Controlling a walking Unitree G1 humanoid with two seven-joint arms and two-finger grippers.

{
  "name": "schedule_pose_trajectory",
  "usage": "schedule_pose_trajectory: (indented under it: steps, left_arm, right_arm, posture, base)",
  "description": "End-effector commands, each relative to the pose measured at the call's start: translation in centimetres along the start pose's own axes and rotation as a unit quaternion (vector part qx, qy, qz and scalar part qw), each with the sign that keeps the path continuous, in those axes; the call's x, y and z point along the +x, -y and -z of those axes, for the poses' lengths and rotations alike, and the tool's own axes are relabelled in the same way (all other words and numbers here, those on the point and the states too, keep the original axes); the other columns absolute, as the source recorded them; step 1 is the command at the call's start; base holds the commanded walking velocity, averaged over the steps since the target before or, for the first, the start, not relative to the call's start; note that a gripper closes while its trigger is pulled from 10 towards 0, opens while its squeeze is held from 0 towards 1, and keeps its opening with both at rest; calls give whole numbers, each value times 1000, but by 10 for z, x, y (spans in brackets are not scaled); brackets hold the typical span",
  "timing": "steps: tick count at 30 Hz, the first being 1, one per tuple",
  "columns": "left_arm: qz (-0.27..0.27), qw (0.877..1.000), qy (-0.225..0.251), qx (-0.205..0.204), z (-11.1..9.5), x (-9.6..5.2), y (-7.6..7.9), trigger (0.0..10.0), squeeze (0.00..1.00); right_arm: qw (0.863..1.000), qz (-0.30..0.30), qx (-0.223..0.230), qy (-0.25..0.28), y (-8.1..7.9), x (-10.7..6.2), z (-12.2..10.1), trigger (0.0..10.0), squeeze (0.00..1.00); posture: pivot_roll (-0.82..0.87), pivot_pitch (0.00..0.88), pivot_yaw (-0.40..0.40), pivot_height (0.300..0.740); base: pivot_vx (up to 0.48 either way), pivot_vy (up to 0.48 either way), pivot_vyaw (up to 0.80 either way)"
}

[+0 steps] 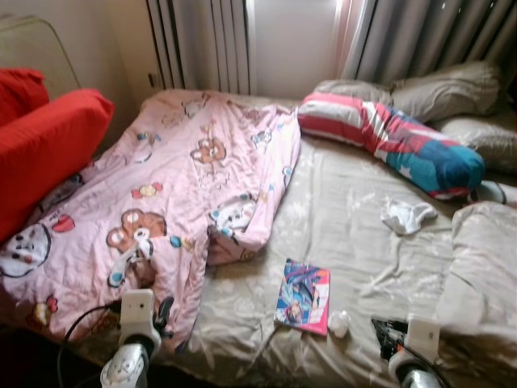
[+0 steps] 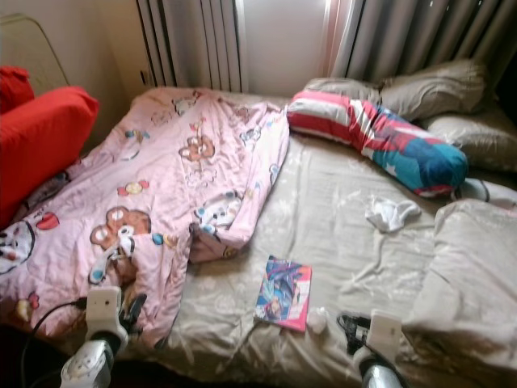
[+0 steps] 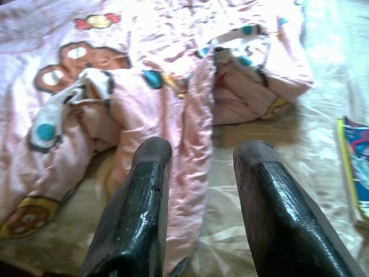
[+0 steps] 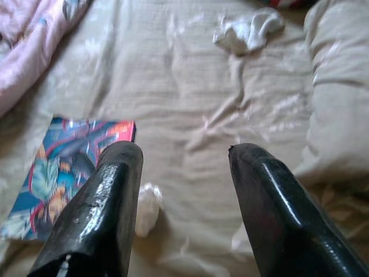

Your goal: Clean up the room

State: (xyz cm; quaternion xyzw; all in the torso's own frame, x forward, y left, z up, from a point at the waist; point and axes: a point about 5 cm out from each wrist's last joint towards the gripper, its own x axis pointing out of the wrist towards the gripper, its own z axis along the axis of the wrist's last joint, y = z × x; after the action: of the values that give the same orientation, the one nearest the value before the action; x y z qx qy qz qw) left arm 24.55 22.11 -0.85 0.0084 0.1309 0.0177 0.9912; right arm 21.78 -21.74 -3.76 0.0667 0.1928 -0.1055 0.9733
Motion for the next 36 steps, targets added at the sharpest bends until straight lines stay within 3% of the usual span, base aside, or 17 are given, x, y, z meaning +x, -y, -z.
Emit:
schedule_pose_trajectory:
  steps: [1,4,12,21,27,36]
  left_arm:
    - [8,1000,17,0,-4,-1,1,10000,0]
    - [-10,999,32,1,-7,-2,-3,10000,0]
    - [-2,999,51,5,-15,-2,-6,10000,0]
    - [-2,998,62,9,-26,3,-12,10000,0]
    - [2,998,55,9,-24,4,-10,10000,0]
    - [-11,999,51,7,-26,4,-16,10000,0]
  right_arm:
    - [1000,6,-5,19,-1,-2,-3,10000,0]
    - [998,-16,-38,46,-6,-1,-9,10000,0]
    - [998,-3,-24,64,-2,-9,-7,10000,0]
    - [997,1,-28,78,-3,-6,-14,10000,0]
    - [997,29,-30,64,10,-4,-15,10000,0]
    - [998,29,-33,54,6,-3,-13,10000,0]
  posture:
    - [-8,0,-39,730]
    - [6,0,-39,730]
    - [26,0,-38,730]
    - [19,0,-27,730]
    - [27,0,-27,730]
    - [19,0,-34,690]
  base:
    - [0,0,0]
    - [0,0,0]
    - [0,0,0]
    - [0,0,0]
    - [0,0,0]
    - [0,0,0]
